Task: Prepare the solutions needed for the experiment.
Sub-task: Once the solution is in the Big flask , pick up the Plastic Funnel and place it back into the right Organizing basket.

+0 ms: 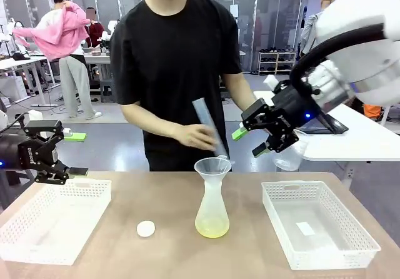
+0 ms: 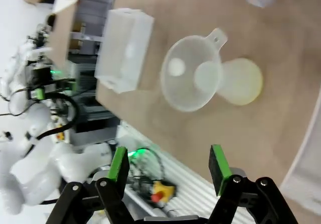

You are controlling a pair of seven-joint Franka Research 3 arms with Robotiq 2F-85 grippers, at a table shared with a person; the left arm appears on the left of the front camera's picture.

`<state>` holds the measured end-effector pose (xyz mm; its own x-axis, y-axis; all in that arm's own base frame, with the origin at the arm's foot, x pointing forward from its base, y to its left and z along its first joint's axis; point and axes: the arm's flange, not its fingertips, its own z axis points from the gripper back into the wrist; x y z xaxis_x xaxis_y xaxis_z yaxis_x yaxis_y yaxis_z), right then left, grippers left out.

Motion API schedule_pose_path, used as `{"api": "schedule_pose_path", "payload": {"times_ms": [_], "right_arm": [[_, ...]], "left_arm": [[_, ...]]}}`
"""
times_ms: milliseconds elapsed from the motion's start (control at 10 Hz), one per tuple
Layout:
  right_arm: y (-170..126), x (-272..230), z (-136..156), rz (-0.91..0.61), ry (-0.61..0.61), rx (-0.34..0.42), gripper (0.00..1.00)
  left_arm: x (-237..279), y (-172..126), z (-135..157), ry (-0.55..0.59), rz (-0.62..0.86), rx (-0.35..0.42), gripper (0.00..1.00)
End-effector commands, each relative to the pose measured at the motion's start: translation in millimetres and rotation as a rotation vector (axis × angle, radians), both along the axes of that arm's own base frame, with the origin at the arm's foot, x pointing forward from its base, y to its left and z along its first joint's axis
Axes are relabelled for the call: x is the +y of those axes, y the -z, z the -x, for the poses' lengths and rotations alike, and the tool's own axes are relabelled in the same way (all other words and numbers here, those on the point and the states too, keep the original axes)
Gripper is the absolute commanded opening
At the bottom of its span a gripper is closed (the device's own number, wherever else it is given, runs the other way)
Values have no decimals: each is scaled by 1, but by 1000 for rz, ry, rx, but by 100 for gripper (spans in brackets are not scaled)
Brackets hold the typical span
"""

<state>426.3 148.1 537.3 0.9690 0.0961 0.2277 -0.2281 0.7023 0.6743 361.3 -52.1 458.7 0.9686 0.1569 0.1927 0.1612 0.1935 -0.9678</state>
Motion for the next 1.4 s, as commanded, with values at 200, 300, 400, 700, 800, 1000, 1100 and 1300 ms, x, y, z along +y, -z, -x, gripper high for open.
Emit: {"api": "schedule_pose_path", "payload": {"times_ms": [200,300,400,700,800,1000,1100,1300], "right_arm": [[11,40,-30,203,-40,-114,81],[15,47,-34,224,-50,-121,81],[20,54,-38,250,-54,-119,81],[28,63,-46,268,-97,-81,81],[31,66,-49,282,-110,-71,81],[37,67,-55,310,-127,-45,81],[40,68,-59,324,-128,-36,81],[48,68,-68,346,-133,-24,81]], "left_arm": [[-2,0,3,0,22,1,100],[-2,0,3,0,22,1,100],[-2,0,3,0,22,1,100],[-2,0,3,0,22,1,100],[-2,0,3,0,22,1,100],[-2,0,3,0,22,1,100],[-2,0,3,0,22,1,100],[-2,0,3,0,22,1,100]]}}
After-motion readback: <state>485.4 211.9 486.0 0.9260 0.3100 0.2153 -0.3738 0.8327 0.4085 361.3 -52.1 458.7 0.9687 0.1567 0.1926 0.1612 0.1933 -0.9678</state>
